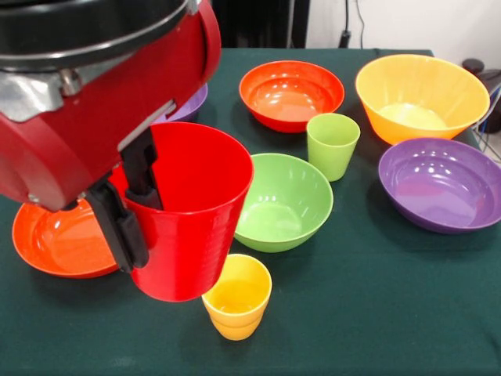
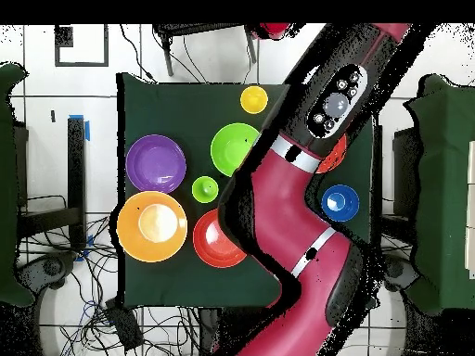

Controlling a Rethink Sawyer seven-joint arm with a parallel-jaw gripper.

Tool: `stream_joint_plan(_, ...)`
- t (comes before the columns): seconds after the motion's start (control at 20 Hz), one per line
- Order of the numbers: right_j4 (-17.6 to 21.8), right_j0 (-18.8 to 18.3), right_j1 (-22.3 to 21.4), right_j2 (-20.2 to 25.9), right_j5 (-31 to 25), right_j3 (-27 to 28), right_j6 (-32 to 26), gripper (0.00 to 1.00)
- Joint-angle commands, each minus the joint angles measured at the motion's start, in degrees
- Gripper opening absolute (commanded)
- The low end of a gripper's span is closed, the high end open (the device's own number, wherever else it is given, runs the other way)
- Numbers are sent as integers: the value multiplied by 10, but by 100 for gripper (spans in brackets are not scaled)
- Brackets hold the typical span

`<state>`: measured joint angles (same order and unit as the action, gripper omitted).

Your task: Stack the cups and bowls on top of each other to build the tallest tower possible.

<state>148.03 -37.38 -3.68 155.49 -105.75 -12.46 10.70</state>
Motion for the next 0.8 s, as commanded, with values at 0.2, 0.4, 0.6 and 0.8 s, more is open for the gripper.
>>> stream_joint_plan(0.2, 37, 2, 4, -41, -5, 90, -13, 0)
stream_joint_plan(0.4, 27, 2, 5, -46, -9, 89, -2, 0)
stream_joint_plan(0.6, 17, 3, 5, -52, -11, 87, 6, 0)
stream_joint_plan(0.8, 14, 4, 6, -56, -13, 86, 11, 0)
